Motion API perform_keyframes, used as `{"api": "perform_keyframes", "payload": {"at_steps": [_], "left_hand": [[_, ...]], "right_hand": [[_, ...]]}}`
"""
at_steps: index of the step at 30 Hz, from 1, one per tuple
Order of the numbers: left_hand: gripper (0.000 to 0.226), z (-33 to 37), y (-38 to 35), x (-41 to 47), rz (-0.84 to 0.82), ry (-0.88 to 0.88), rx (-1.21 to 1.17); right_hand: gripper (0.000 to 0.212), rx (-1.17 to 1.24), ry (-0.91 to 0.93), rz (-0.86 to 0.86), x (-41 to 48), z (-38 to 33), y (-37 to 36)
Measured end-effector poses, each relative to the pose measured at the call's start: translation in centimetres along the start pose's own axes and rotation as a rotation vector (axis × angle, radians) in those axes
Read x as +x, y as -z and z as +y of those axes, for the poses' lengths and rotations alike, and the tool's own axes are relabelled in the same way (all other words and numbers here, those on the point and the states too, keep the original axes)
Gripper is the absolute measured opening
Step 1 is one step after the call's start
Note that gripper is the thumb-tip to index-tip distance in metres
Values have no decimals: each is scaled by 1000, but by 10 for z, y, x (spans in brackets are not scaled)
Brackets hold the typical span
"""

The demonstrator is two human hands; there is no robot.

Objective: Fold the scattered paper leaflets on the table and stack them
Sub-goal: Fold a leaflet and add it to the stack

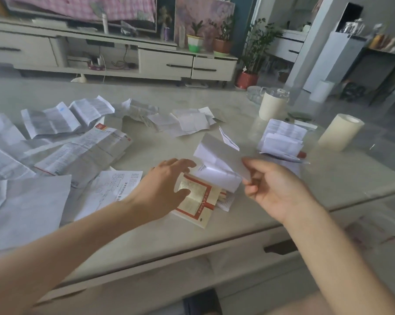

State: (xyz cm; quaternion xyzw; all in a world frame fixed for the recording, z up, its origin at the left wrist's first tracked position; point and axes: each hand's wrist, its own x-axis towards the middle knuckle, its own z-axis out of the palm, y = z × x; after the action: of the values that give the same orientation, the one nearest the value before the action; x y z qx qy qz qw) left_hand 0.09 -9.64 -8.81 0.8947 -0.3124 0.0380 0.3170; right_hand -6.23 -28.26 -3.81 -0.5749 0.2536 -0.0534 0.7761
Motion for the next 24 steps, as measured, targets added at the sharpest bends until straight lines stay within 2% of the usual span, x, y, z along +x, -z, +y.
{"api": "perform_keyframes", "payload": {"at_steps": [3, 6, 10, 12, 14, 17, 19, 22, 24], "left_hand": [[41, -1, -3, -1, 88, -29, -37], [16, 0, -4, -2, 181, -74, -27], [15, -8, -6, -4, 248, -235, 121], [14, -14, -10, -8, 172, -261, 133], [17, -17, -13, -14, 70, -246, 119], [43, -15, -5, -27, -10, -276, 122], [49, -9, 4, -38, -39, -277, 126], [33, -2, 12, -45, 57, -113, 162], [22, 4, 19, -45, 162, -77, 188]], "right_hand": [[12, 77, -36, -4, -5, 7, -9], [21, 118, -54, -1, -9, 8, -12], [26, 193, -36, 13, -8, 10, -16], [23, 167, -25, 9, -8, 15, -21], [18, -19, 4, -16, -8, 23, -24], [9, -583, 145, -8, -4, 39, -22], [15, -889, 251, 26, -3, 45, -18], [25, -1132, 352, 16, -7, 47, -18], [30, -1213, 402, 20, -10, 45, -21]]}}
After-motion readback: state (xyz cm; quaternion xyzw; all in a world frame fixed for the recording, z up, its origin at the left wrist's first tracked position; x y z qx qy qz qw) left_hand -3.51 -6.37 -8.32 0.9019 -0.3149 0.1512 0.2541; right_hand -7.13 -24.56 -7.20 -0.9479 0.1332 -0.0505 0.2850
